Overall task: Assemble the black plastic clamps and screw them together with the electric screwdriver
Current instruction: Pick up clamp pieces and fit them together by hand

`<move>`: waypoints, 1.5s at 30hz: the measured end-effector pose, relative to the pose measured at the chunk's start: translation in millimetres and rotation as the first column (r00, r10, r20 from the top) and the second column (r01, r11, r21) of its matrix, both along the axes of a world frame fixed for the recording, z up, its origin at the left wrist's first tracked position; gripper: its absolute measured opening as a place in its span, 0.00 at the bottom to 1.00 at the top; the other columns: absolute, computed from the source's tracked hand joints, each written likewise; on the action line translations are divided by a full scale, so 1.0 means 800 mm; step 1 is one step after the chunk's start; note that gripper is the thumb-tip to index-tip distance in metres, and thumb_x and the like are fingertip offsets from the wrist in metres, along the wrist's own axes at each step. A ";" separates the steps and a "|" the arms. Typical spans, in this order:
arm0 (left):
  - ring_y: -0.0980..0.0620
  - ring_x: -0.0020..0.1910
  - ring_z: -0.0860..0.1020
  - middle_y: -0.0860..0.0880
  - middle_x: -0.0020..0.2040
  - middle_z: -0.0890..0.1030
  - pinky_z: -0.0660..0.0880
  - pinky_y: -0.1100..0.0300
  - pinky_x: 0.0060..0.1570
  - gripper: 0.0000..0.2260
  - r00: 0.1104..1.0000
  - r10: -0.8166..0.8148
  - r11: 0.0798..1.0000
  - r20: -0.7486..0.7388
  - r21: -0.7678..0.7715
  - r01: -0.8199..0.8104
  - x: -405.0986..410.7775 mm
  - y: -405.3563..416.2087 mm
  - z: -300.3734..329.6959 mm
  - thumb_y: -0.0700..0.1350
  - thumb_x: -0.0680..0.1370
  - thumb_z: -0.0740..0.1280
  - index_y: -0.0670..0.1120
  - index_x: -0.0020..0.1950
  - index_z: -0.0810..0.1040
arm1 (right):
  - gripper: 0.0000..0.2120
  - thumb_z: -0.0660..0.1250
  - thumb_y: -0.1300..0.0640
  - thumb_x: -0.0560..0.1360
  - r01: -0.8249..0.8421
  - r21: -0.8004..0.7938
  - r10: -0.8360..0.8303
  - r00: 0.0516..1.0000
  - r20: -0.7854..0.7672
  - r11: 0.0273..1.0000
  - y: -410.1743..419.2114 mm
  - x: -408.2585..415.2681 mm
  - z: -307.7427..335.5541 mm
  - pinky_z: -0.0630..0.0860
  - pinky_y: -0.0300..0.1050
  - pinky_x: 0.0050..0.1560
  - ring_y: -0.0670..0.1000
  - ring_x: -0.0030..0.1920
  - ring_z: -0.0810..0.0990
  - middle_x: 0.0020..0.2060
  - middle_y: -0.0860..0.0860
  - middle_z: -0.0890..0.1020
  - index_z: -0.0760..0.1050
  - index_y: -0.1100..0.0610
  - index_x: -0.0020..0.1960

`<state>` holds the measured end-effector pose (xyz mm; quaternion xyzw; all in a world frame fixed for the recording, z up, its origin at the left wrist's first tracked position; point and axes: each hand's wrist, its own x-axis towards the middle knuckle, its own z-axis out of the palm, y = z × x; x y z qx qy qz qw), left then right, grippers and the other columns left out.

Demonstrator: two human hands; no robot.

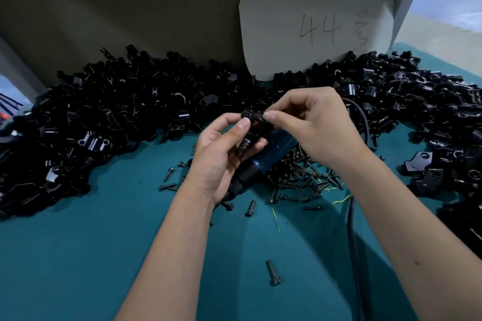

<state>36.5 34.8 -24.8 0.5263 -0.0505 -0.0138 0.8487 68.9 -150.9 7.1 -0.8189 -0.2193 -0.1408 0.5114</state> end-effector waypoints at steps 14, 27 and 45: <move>0.43 0.45 0.85 0.40 0.48 0.85 0.82 0.55 0.47 0.03 0.993 0.097 0.995 0.064 0.029 -0.099 0.007 -0.005 -0.012 0.41 0.76 0.74 0.46 0.49 0.83 | 0.21 0.55 0.78 0.81 -0.053 0.245 0.133 0.936 -0.324 0.968 -0.025 0.005 0.003 0.83 0.40 0.47 0.51 0.42 0.86 0.54 0.60 0.83 0.80 0.63 0.63; 0.49 0.43 0.84 0.46 0.42 0.84 0.83 0.54 0.49 0.04 0.971 0.109 0.972 0.212 0.183 -0.149 0.012 -0.012 -0.020 0.38 0.78 0.74 0.45 0.51 0.83 | 0.02 0.76 0.60 0.75 0.038 0.352 -0.062 0.996 0.058 0.935 0.018 -0.008 -0.003 0.83 0.44 0.47 0.49 0.43 0.88 0.39 0.48 0.88 0.85 0.54 0.46; 0.42 0.41 0.86 0.41 0.44 0.84 0.83 0.54 0.44 0.05 0.974 0.126 0.973 0.186 0.169 -0.158 0.007 -0.013 -0.016 0.37 0.78 0.74 0.39 0.53 0.81 | 0.04 0.80 0.59 0.73 0.140 0.529 -0.084 0.988 -0.129 0.837 0.041 -0.017 -0.023 0.83 0.43 0.47 0.49 0.46 0.87 0.42 0.49 0.88 0.86 0.53 0.46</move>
